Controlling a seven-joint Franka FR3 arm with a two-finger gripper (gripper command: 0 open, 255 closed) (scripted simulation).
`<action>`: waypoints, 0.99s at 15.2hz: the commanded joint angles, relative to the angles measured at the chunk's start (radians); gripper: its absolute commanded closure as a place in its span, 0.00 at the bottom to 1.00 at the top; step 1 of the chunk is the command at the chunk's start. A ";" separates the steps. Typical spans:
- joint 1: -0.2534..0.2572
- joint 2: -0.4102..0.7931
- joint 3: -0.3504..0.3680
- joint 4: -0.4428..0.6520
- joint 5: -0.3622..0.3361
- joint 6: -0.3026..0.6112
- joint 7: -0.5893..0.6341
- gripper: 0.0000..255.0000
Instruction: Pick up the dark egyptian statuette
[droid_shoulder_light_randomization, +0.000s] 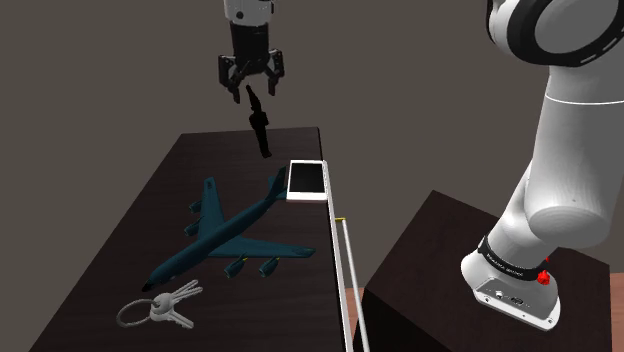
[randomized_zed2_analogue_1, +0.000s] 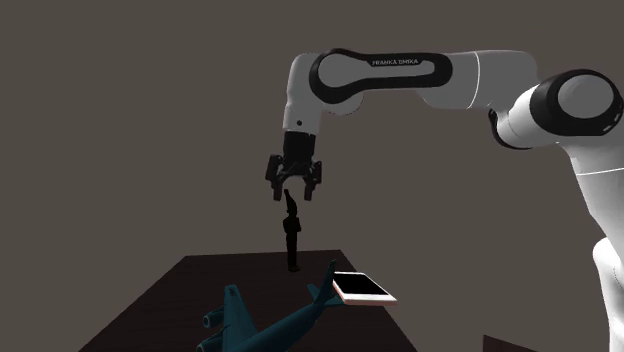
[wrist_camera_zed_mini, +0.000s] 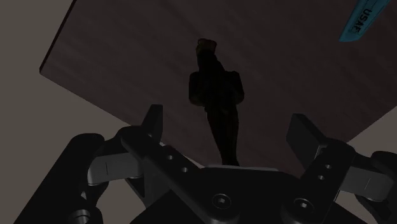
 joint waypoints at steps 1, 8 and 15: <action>-0.003 -0.009 0.000 -0.040 0.003 0.031 -0.001 0.00; -0.005 -0.008 -0.001 -0.047 0.003 0.040 -0.002 1.00; -0.001 -0.004 0.000 -0.013 0.001 0.009 0.000 1.00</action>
